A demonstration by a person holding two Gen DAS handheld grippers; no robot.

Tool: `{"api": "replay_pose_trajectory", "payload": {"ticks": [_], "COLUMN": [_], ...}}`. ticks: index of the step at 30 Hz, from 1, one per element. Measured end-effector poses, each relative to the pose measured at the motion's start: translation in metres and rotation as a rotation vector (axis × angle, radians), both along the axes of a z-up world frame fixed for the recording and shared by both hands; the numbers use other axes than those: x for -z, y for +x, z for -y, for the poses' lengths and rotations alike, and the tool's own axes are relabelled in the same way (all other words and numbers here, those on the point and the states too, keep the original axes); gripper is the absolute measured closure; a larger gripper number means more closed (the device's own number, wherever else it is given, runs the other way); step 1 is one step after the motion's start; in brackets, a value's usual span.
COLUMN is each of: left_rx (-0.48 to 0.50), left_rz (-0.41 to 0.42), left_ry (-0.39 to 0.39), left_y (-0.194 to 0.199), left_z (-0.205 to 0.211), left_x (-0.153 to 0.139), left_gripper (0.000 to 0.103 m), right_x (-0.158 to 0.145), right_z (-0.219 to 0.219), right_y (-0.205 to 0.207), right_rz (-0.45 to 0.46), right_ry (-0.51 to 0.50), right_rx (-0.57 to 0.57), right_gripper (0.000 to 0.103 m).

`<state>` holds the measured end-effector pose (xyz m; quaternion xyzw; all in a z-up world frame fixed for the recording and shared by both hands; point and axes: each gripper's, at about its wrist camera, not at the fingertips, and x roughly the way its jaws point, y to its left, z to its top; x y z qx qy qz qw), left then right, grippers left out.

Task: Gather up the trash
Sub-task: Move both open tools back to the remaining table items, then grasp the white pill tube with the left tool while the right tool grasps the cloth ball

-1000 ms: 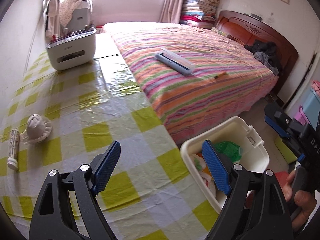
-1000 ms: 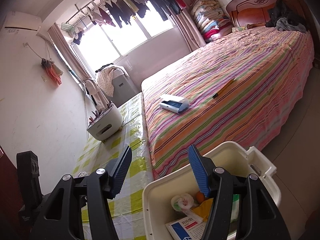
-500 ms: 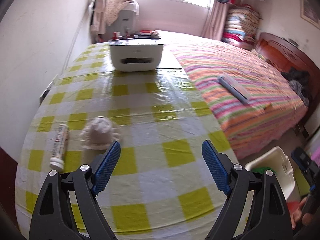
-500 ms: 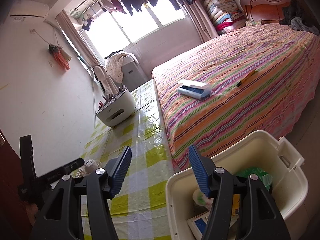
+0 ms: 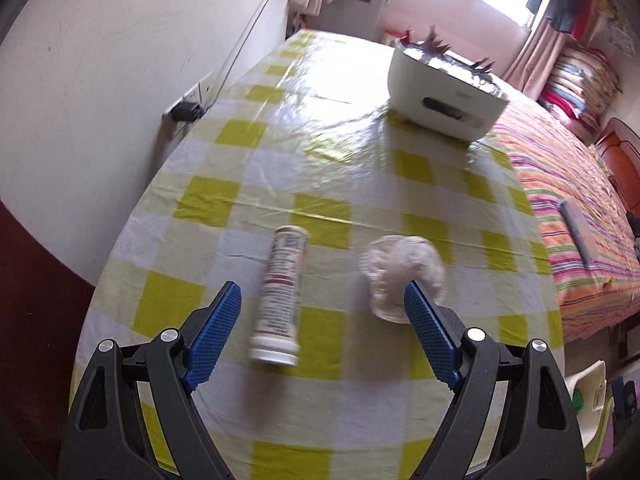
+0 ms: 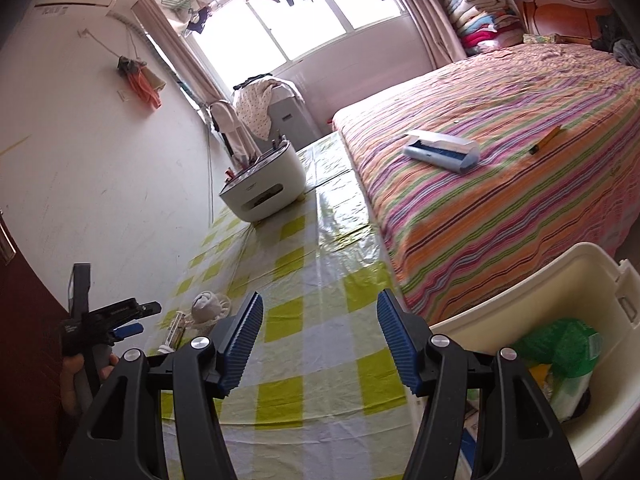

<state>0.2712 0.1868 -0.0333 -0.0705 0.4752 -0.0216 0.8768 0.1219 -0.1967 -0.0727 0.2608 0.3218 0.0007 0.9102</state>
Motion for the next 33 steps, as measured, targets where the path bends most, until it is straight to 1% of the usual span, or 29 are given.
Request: {"api": "replay_pose_trajectory", "payload": {"ticks": [2, 5, 9, 10, 12, 14, 17, 21, 24, 26, 29, 31, 33], "left_rx": [-0.014, -0.027, -0.023, -0.025, -0.023, -0.022, -0.02, -0.008, 0.015, 0.029, 0.048, 0.059, 0.067], "left_rz": [-0.041, -0.081, -0.085, -0.088, -0.11, -0.125, -0.14, -0.141, -0.148, -0.164, -0.2, -0.195, -0.196], "left_ry": [-0.008, -0.021, -0.012, -0.016, -0.034, -0.029, 0.002, 0.001, 0.007, 0.007, -0.002, 0.018, 0.021], "left_y": [0.009, 0.016, 0.022, 0.023, 0.026, 0.027, 0.028, 0.027, 0.027, 0.03, 0.033, 0.033, 0.033], "left_z": [-0.012, -0.023, -0.029, -0.03, -0.034, -0.035, -0.037, -0.039, -0.036, -0.035, -0.033, -0.032, -0.031], "left_x": [0.01, 0.019, 0.022, 0.022, 0.026, 0.03, 0.035, 0.036, 0.036, 0.039, 0.046, 0.046, 0.046], "left_gripper": [0.021, 0.021, 0.021, 0.021, 0.021, 0.022, 0.022, 0.022, 0.031, 0.043, 0.047, 0.048, 0.051], "right_x": [0.002, 0.006, 0.008, 0.009, 0.009, 0.011, 0.018, 0.029, 0.035, 0.038, 0.044, 0.048, 0.052], "right_z": [-0.012, -0.028, -0.052, -0.063, -0.074, -0.092, -0.116, -0.143, -0.162, -0.172, -0.186, -0.196, -0.205], "right_y": [0.005, 0.017, 0.04, 0.051, 0.061, 0.076, 0.099, 0.129, 0.146, 0.157, 0.17, 0.178, 0.186], "right_rz": [0.003, 0.003, -0.015, -0.023, -0.026, -0.037, -0.066, -0.103, -0.112, -0.123, -0.132, -0.14, -0.151], "right_ry": [0.002, -0.002, -0.004, -0.013, -0.027, -0.048, -0.087, -0.133, -0.152, -0.168, -0.19, -0.212, -0.226], "right_rx": [-0.027, -0.065, -0.124, -0.156, -0.183, -0.233, -0.296, -0.357, -0.388, -0.414, -0.443, -0.462, -0.482], "right_gripper": [0.045, 0.045, 0.045, 0.045, 0.045, 0.045, 0.045, 0.045, 0.045, 0.045, 0.045, 0.045, 0.045]}}
